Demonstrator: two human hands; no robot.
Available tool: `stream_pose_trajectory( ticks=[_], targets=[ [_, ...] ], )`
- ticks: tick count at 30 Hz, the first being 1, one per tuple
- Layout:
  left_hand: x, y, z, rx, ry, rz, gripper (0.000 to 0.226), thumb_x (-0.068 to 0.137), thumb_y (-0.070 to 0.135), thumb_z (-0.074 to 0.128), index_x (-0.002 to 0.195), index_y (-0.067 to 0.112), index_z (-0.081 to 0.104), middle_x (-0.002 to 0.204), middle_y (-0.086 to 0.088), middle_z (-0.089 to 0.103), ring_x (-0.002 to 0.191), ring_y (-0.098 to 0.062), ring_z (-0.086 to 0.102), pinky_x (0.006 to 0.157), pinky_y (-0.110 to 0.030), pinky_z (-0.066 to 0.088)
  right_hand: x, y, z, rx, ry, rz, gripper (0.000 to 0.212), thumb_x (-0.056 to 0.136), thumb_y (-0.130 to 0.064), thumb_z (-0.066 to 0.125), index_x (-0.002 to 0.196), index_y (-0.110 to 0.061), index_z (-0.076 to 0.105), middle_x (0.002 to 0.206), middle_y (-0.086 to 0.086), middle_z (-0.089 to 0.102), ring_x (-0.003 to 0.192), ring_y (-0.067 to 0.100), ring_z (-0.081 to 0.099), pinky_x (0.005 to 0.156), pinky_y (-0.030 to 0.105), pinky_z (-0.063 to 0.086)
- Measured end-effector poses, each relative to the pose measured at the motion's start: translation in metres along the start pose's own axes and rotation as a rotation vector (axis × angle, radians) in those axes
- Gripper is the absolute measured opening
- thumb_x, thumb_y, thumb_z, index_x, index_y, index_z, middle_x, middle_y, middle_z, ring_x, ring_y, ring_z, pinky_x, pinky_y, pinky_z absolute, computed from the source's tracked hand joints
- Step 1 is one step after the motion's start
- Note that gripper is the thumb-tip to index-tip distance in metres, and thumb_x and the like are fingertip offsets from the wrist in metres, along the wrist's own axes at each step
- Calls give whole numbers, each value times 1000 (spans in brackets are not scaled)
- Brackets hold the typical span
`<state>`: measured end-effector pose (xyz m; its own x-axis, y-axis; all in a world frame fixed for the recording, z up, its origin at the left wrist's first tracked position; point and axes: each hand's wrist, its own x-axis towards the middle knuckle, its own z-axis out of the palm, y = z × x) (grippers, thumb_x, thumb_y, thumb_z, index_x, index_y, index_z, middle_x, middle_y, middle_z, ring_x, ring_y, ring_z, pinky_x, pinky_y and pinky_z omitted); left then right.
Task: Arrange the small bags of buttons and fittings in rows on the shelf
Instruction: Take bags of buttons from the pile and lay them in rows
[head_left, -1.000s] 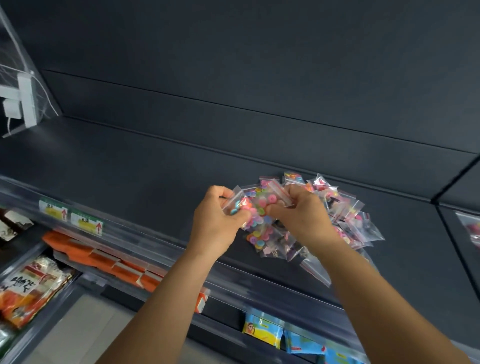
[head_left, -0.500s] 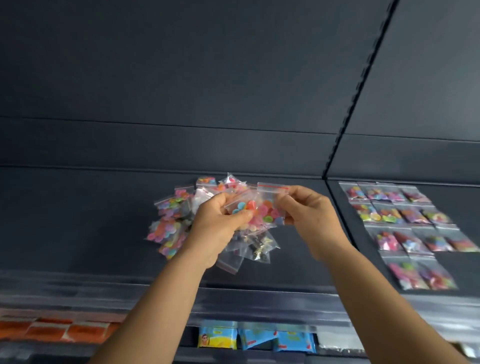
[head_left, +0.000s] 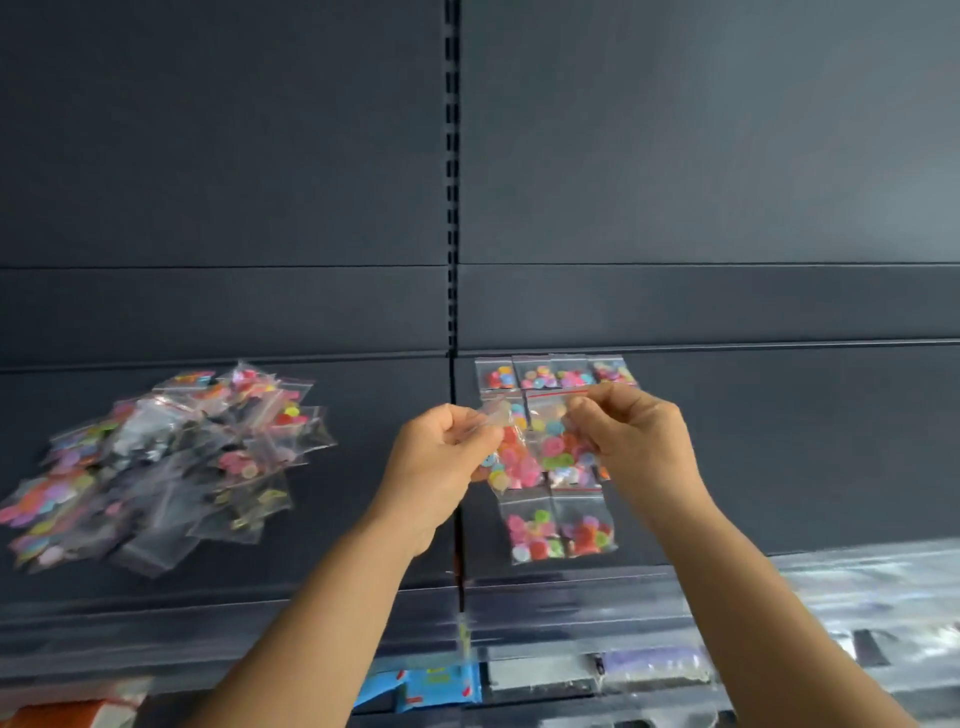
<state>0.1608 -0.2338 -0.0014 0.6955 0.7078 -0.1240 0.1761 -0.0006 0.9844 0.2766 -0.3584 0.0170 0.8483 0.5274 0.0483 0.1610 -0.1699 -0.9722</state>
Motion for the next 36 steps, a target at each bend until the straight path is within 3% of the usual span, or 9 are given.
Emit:
stream_pose_trajectory(
  ticks=[2, 8, 14, 19, 22, 24, 27, 31, 36],
  targets=[
    [-2, 2, 29, 16, -13, 4, 9, 88, 22, 65, 91, 15, 68, 90, 1, 72, 79, -10, 66, 74, -28, 58, 9, 12, -30, -35, 25, 5, 19, 89, -16, 63, 71, -16, 70, 58, -2, 66, 51, 9, 58, 55, 25, 52],
    [-7, 0, 97, 257, -8, 63, 2, 88, 22, 64, 87, 20, 65, 84, 6, 68, 75, -9, 64, 70, -28, 55, 23, 43, -96, -147, 29, 61, 16, 88, -17, 61, 75, -16, 70, 54, -7, 64, 44, 1, 56, 45, 16, 48],
    [-10, -10, 135, 504, -15, 88, 11, 89, 23, 61, 100, 22, 57, 95, 6, 66, 76, -8, 63, 57, -21, 47, 23, 73, -121, -248, -46, 146, 18, 89, -16, 60, 72, -17, 66, 60, -2, 67, 47, 7, 58, 53, 25, 49],
    [-13, -13, 147, 704, -3, 146, 24, 90, 21, 62, 113, 21, 53, 93, 7, 62, 77, -13, 63, 66, -25, 51, 20, 85, -118, -398, -90, 124, 8, 90, -19, 59, 86, -16, 66, 71, -4, 68, 58, 8, 58, 53, 17, 44],
    [-16, -13, 148, 879, 43, 260, 36, 91, 26, 61, 124, 22, 49, 120, 5, 55, 108, -13, 53, 88, -26, 45, 16, 84, -119, -630, -110, 16, 27, 89, -21, 61, 115, -17, 60, 101, 0, 63, 78, 15, 59, 68, 21, 46],
    [-21, -13, 146, 947, 50, 331, 37, 93, 30, 57, 129, 24, 50, 126, 7, 48, 120, -13, 41, 96, -26, 38, 13, 81, -123, -753, -125, -89, 37, 89, -24, 61, 125, -22, 55, 116, 1, 52, 89, 17, 55, 75, 24, 44],
    [-31, -18, 148, 995, -77, 386, 34, 96, 33, 51, 128, 22, 57, 125, 8, 51, 120, -11, 38, 100, -25, 35, 10, 82, -128, -785, -236, -182, 32, 87, -27, 64, 120, -28, 61, 115, -3, 50, 103, 17, 51, 83, 27, 46],
    [-36, -25, 151, 1084, -161, 365, 36, 97, 35, 48, 129, 22, 58, 128, 9, 52, 118, -14, 39, 99, -29, 37, 4, 86, -125, -803, -373, -276, 7, 89, -28, 61, 83, -29, 65, 89, -9, 50, 92, 15, 47, 85, 30, 44],
    [-30, -27, 149, 1102, -147, 372, 38, 97, 33, 48, 133, 22, 54, 130, 8, 53, 118, -14, 39, 98, -26, 35, 4, 86, -127, -819, -390, -234, 19, 88, -23, 62, 106, -26, 69, 111, -4, 55, 104, 19, 48, 88, 27, 42]
  ],
)
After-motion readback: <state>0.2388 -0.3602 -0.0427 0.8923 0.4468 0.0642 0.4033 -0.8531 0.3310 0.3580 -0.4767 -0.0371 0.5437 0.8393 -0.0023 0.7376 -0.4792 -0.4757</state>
